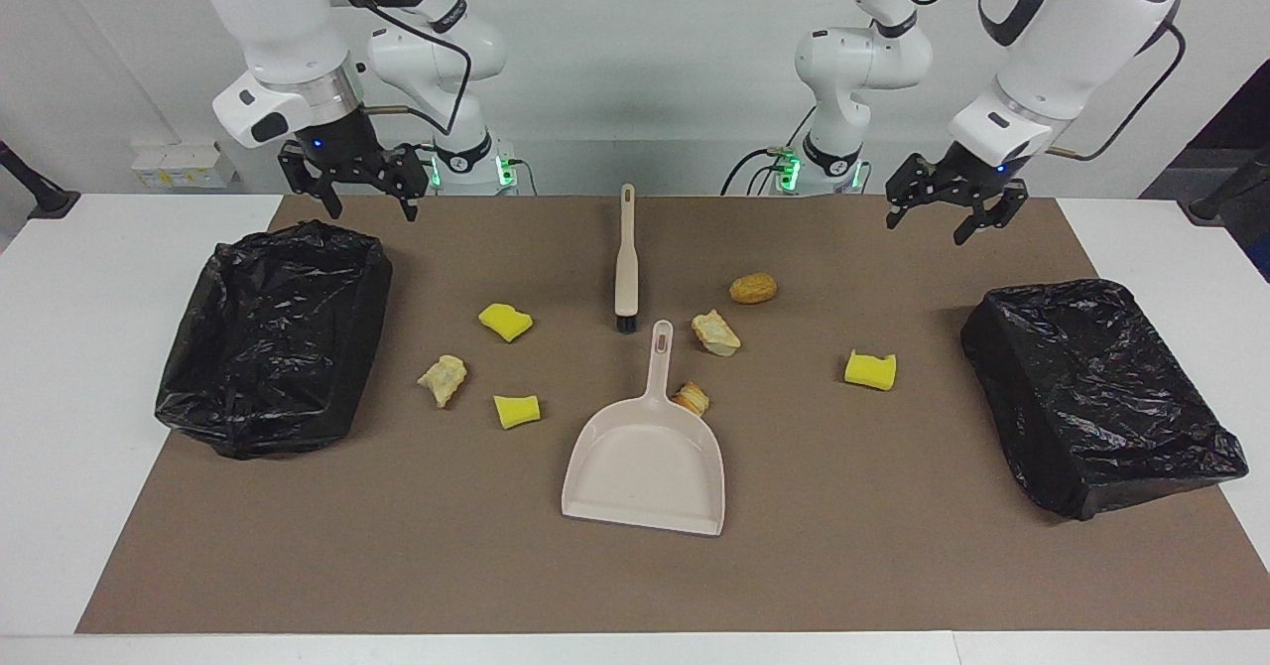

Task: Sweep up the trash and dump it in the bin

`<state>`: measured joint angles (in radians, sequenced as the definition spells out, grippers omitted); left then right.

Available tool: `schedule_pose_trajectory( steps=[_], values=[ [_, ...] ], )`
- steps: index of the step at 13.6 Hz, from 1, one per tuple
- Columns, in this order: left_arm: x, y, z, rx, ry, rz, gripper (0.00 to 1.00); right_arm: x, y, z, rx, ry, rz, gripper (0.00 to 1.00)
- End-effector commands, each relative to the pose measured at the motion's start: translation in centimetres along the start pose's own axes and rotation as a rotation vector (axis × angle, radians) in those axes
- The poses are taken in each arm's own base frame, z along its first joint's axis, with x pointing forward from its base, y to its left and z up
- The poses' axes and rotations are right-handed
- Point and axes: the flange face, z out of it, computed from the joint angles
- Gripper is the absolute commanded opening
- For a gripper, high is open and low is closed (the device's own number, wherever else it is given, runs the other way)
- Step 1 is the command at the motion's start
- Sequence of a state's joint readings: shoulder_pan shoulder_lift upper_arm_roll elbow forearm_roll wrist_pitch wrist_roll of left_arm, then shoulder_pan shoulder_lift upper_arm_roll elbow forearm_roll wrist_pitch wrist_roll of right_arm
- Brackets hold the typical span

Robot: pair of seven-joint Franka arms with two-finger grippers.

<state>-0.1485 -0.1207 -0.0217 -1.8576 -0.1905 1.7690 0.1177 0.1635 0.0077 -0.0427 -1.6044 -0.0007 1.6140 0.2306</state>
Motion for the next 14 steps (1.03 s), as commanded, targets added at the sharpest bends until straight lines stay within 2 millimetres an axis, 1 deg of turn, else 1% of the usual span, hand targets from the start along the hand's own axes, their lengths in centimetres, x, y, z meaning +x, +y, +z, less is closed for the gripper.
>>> schedule_pose_trajectory(
  steps=[1, 2, 3, 4, 5, 6, 7, 8, 9, 11, 12, 13, 14],
  values=[
    [-4.1, 1.8, 3.0, -0.076, 0.087, -0.013, 1.00, 4.1, -5.8, 1.6, 0.023, 0.008, 0.099, 1.00],
    [-5.1, 2.6, 4.1, -0.085, 0.113, -0.006, 1.00, 4.9, -7.6, 2.5, 0.047, 0.012, 0.127, 1.00],
    [-5.9, 3.4, 5.0, -0.083, 0.122, 0.007, 1.00, 5.7, -9.7, 4.3, 0.073, 0.010, 0.152, 1.00],
    [-6.4, 4.8, 5.9, -0.085, 0.116, 0.034, 1.00, 6.3, -12.1, 6.4, 0.088, 0.004, 0.158, 1.00],
    [-6.9, 6.6, 7.3, -0.086, 0.099, 0.067, 1.00, 6.8, -14.6, 9.2, 0.092, 0.000, 0.154, 1.00],
    [-7.6, 8.1, 8.2, -0.083, 0.094, 0.068, 1.00, 7.1, -16.4, 10.8, 0.102, -0.003, 0.167, 1.00],
    [-8.3, 9.8, 9.5, -0.070, 0.089, 0.045, 1.00, 7.2, -18.4, 12.1, 0.125, -0.019, 0.167, 1.00],
    [-9.1, 11.7, 10.8, -0.055, 0.088, 0.053, 1.00, 7.3, -19.8, 12.7, 0.155, -0.025, 0.165, 1.00],
    [-9.8, 13.2, 12.3, -0.039, 0.086, 0.074, 1.00, 7.1, -21.1, 13.8, 0.177, -0.039, 0.176, 1.00],
    [-11.4, 16.2, 14.9, -0.014, 0.104, 0.082, 1.00, 6.0, -24.8, 16.2, 0.189, -0.057, 0.201, 1.00],
    [-12.0, 17.6, 16.2, -0.004, 0.109, 0.094, 1.00, 5.4, -26.5, 18.0, 0.181, -0.069, 0.203, 1.00],
    [-12.9, 19.2, 17.7, 0.002, 0.120, 0.119, 1.00, 4.7, -28.6, 20.2, 0.177, -0.074, 0.195, 1.00],
    [-14.1, 20.7, 19.5, 0.003, 0.125, 0.143, 1.00, 3.7, -30.6, 21.5, 0.172, -0.072, 0.169, 1.00]
  ],
)
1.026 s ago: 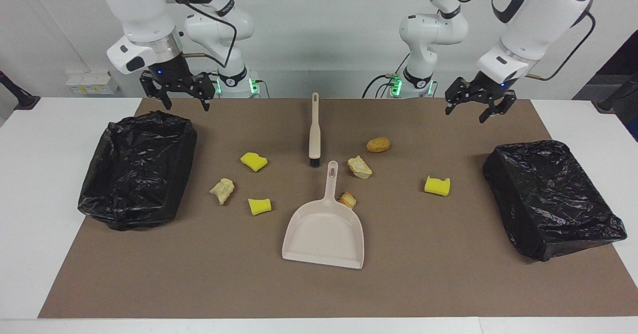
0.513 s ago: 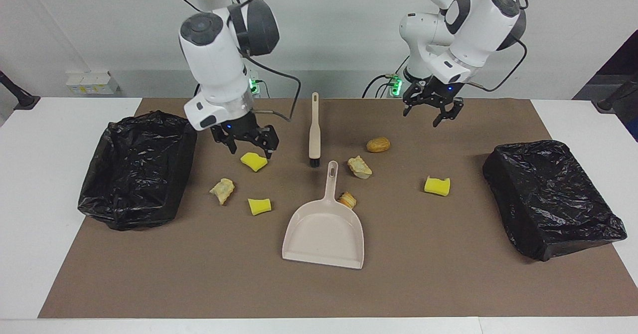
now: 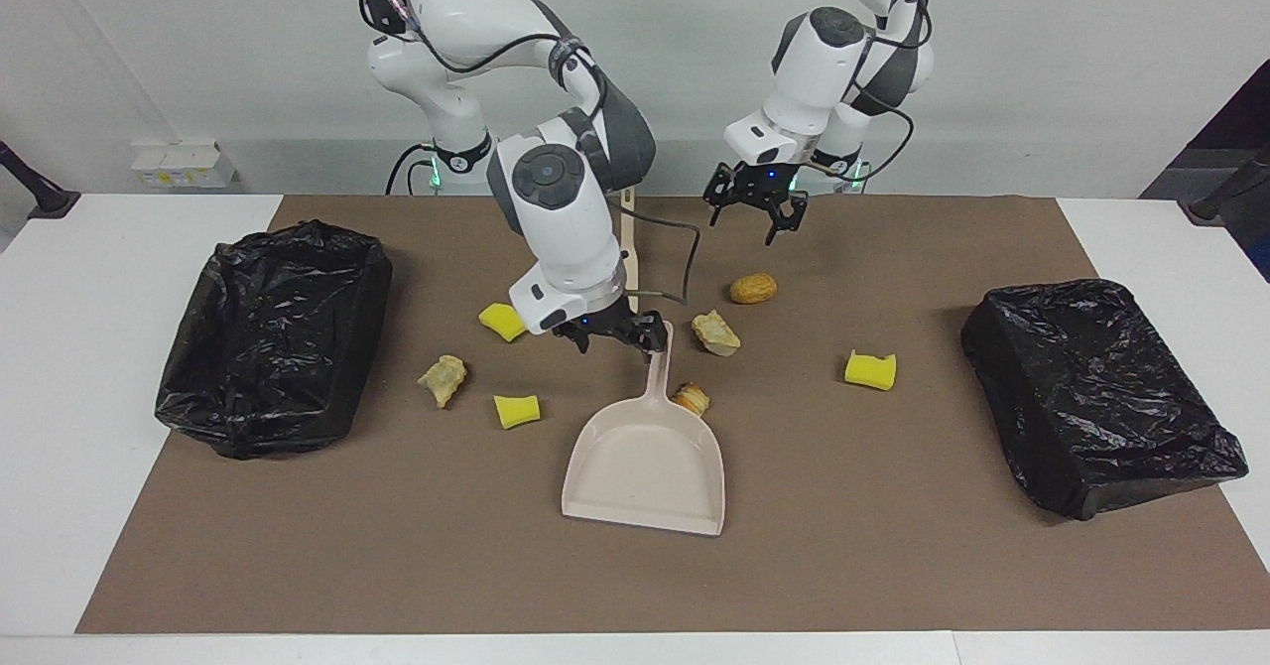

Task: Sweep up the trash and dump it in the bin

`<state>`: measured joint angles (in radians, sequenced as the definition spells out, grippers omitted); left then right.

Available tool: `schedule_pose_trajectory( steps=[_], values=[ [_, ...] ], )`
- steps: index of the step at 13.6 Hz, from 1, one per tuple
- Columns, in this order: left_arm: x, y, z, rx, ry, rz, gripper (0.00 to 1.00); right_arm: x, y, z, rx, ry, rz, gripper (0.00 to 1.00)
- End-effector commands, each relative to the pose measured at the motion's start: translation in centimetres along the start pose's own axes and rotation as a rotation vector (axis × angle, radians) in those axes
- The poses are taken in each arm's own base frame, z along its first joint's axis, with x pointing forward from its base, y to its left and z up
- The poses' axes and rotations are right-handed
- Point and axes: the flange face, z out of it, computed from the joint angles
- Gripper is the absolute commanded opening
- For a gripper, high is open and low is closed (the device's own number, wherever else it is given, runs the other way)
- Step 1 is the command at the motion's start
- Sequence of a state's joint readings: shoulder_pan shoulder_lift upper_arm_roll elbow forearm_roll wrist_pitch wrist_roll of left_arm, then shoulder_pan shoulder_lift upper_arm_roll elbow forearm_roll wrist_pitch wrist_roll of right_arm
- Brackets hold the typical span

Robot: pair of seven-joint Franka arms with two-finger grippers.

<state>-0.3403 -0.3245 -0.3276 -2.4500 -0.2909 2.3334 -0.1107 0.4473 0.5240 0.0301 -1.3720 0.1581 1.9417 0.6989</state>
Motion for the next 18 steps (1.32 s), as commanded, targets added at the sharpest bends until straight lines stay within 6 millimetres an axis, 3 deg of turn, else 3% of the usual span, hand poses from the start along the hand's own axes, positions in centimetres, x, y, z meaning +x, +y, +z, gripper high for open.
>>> schedule_pose_trajectory(
  steps=[1, 5, 6, 8, 10, 12, 13, 14, 15, 16, 17, 18],
  values=[
    [-3.2, 3.6, 3.6, -0.006, 0.032, 0.028, 1.00, -1.5, -3.2, 3.9, 0.003, -0.012, -0.012, 1.00],
    [-5.1, 7.6, 5.1, -0.023, 0.020, 0.090, 1.00, -1.6, -2.6, 6.1, -0.056, -0.004, -0.054, 1.00],
    [-5.5, 8.5, 5.5, -0.029, 0.023, 0.094, 1.00, -1.4, -2.1, 6.6, -0.068, 0.005, -0.058, 0.96],
    [-5.2, 9.7, 6.0, -0.057, 0.073, 0.042, 1.00, -1.3, -2.1, 6.7, -0.061, 0.013, -0.061, 0.79],
    [-6.1, 11.5, 7.7, -0.063, 0.048, 0.059, 1.00, -1.8, -2.3, 7.7, -0.058, 0.014, -0.065, 0.77],
    [-4.9, 12.8, 8.6, -0.075, 0.021, -0.002, 1.00, -2.5, -2.4, 8.7, -0.058, 0.012, -0.073, 0.72],
    [-5.3, 13.5, 9.2, -0.062, 0.017, 0.033, 1.00, -2.5, -2.3, 8.6, -0.064, 0.011, -0.089, 0.59],
    [-5.6, 13.9, 9.5, -0.061, 0.012, 0.045, 1.00, -2.6, -2.3, 8.6, -0.065, 0.007, -0.098, 0.35],
    [-5.7, 14.0, 9.6, -0.061, 0.010, 0.046, 1.00, -2.6, -2.3, 8.3, -0.071, 0.008, -0.098, 0.00],
    [-5.7, 14.1, 9.6, -0.062, 0.011, 0.046, 1.00, -2.5, -2.3, 7.9, -0.062, -0.003, -0.089, 0.00],
    [-5.7, 14.1, 9.7, -0.061, 0.010, 0.047, 0.91, -2.3, -2.0, 7.7, -0.062, -0.010, -0.080, 0.00],
    [-6.0, 14.5, 9.7, -0.060, 0.010, 0.061, 0.68, -1.9, -1.5, 7.5, -0.069, -0.015, -0.072, 0.00]
  ],
)
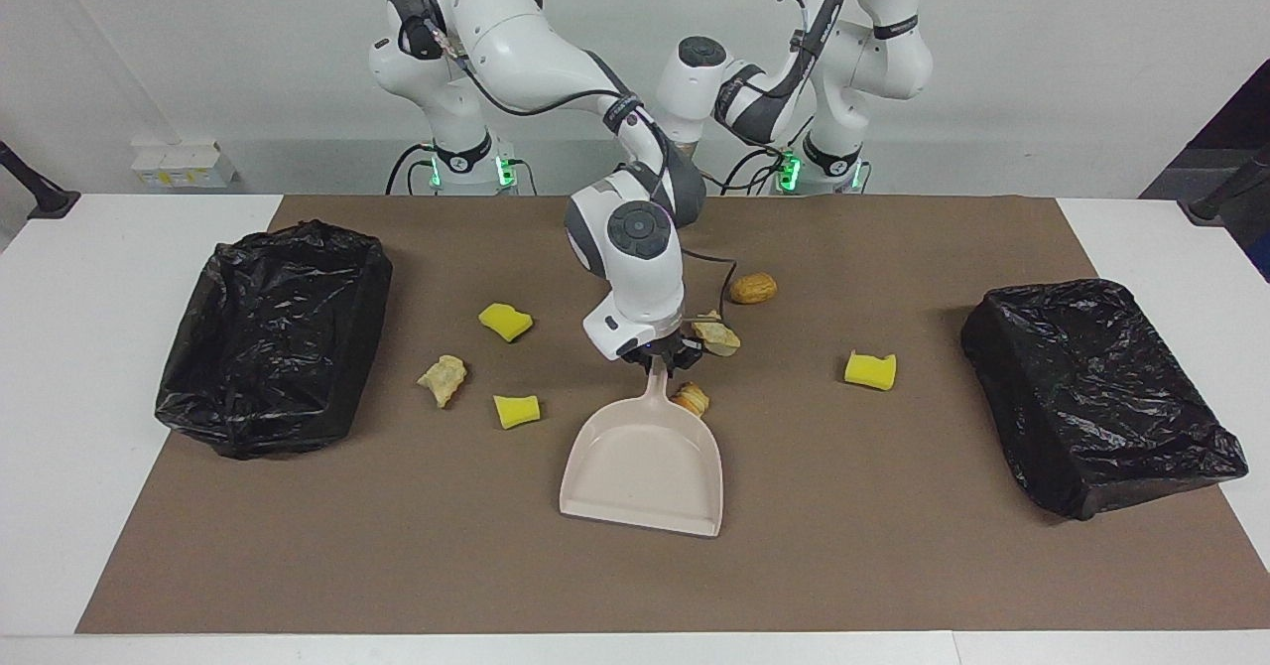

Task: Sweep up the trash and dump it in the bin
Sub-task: 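Lift the dustpan with the right gripper while the left gripper lifts the brush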

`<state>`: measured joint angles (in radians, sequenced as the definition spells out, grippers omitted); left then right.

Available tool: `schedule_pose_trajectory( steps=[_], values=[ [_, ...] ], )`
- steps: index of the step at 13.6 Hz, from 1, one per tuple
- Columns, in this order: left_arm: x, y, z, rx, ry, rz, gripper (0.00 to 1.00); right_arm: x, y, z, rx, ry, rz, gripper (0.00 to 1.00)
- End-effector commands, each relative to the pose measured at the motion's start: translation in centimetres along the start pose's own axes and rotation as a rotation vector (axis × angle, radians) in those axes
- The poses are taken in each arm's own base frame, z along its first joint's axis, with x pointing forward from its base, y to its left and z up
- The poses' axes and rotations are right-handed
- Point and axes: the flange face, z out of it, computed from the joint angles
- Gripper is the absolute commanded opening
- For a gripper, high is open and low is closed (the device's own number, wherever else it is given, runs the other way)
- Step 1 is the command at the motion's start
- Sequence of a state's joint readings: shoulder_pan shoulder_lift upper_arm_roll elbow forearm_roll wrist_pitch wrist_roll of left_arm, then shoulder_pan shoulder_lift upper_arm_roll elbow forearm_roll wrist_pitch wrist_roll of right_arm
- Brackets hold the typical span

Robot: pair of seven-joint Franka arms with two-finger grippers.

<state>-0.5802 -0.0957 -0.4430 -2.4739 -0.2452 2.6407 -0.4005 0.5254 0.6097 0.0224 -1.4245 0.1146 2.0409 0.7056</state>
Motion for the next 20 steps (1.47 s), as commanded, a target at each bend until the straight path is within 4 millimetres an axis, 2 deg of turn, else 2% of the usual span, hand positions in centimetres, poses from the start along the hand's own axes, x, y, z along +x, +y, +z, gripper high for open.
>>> schedule_pose_trajectory(
  steps=[1, 3, 6, 7, 8, 9, 11, 13, 15, 16, 18, 19, 20],
  values=[
    [-0.2, 1.1, 0.0, -0.002, 0.015, 0.016, 0.61, 0.9, 1.4, -1.5, -0.002, -0.009, -0.005, 0.00],
    [-0.4, 1.4, 0.1, -0.001, 0.010, 0.020, 0.61, 1.5, 2.8, -3.7, -0.010, -0.008, -0.043, 0.00],
    [-1.0, 1.8, 1.4, 0.000, -0.021, 0.028, 0.60, 1.4, 6.0, -10.3, -0.009, 0.002, -0.189, 0.00],
    [-1.2, 2.1, 1.5, -0.001, -0.024, 0.032, 0.48, 1.1, 6.8, -12.3, -0.009, 0.003, -0.216, 0.00],
    [-1.1, 2.0, 1.5, 0.000, -0.025, 0.032, 0.18, 0.6, 7.6, -14.0, -0.017, -0.008, -0.258, 0.00],
    [-0.9, 1.6, 1.5, 0.002, -0.024, 0.024, 0.00, 0.5, 9.2, -15.8, -0.028, -0.024, -0.312, 0.00],
    [-0.3, 0.7, 0.7, 0.012, -0.019, 0.013, 0.00, 0.9, 13.1, -18.3, -0.074, -0.065, -0.504, 0.00],
    [0.2, -0.3, -1.3, 0.039, -0.029, -0.009, 0.00, 1.5, 16.5, -20.4, -0.128, -0.080, -0.689, 0.00],
    [0.2, -1.9, -3.9, 0.083, -0.061, -0.042, 0.00, 2.1, 19.7, -21.7, -0.166, -0.107, -0.827, 0.00],
    [0.7, -3.2, -5.5, 0.105, -0.064, -0.074, 0.00, 2.4, 20.8, -21.8, -0.180, -0.131, -0.908, 0.00],
    [2.6, -5.9, -8.6, 0.135, -0.087, -0.149, 0.00, 2.6, 23.0, -20.6, -0.169, -0.168, -1.069, 0.00],
    [3.9, -7.7, -9.8, 0.145, -0.106, -0.193, 0.00, 3.1, 23.2, -19.6, -0.181, -0.174, -1.173, 0.00],
    [4.9, -9.5, -10.7, 0.152, -0.114, -0.239, 0.00, 3.6, 22.8, -17.7, -0.219, -0.187, -1.334, 0.00]
  ],
)
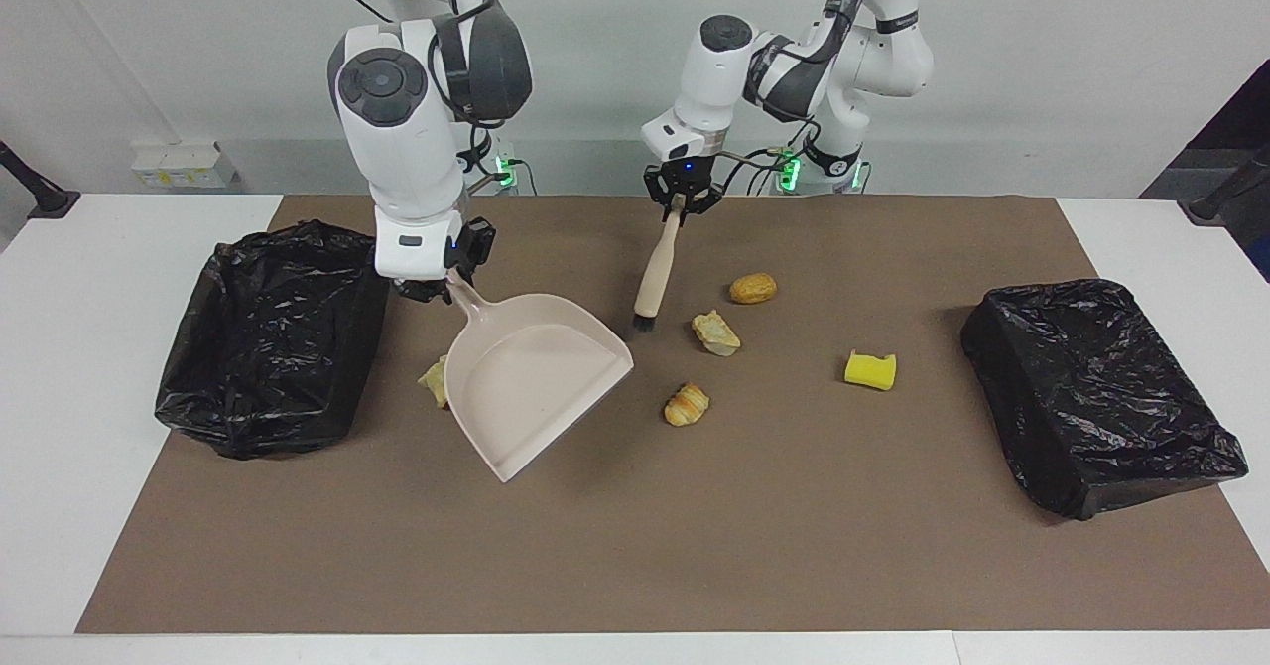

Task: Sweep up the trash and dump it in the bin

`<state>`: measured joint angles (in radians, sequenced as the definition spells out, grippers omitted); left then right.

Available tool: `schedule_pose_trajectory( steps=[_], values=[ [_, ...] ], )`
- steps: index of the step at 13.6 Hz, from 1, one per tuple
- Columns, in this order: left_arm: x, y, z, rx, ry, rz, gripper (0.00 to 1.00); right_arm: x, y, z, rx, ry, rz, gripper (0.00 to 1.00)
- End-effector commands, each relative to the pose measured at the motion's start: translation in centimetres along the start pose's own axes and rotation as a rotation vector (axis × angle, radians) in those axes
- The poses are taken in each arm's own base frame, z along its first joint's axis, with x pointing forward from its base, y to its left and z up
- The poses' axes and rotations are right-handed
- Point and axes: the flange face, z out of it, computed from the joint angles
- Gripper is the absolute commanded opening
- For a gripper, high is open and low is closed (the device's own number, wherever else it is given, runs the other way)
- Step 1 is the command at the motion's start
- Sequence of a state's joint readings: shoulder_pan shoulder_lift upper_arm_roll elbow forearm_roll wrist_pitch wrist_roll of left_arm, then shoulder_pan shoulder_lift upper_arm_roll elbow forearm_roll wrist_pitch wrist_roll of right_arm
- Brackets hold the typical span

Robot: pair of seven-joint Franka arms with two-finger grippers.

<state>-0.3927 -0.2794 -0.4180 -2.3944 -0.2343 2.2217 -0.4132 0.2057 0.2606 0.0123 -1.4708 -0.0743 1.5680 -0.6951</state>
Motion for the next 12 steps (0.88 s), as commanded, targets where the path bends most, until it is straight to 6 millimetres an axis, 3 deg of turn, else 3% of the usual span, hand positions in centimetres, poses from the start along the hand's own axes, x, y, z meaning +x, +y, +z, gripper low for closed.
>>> schedule_pose_trajectory(
  steps=[1, 3, 7, 10, 12],
  values=[
    [2.9, -4.3, -2.5, 0.040, -0.008, -0.100, 0.00, 1.0, -0.3, 3.5, -0.093, -0.027, -0.327, 0.00],
    [4.8, -8.1, -3.0, 0.086, 0.017, -0.154, 0.00, 1.8, 0.0, 5.3, -0.102, -0.021, -0.393, 0.00],
    [8.1, -18.3, -3.5, 0.117, 0.026, -0.307, 0.00, 7.4, -3.8, 10.6, -0.123, -0.032, -0.557, 0.00],
    [8.9, -26.1, -3.9, 0.119, 0.033, -0.355, 0.00, 8.0, -4.6, 12.2, -0.202, -0.074, -0.720, 0.00],
    [8.9, -29.8, -4.0, 0.127, 0.045, -0.396, 0.00, 8.0, -5.2, 14.1, -0.224, -0.069, -0.747, 0.00]
  ],
)
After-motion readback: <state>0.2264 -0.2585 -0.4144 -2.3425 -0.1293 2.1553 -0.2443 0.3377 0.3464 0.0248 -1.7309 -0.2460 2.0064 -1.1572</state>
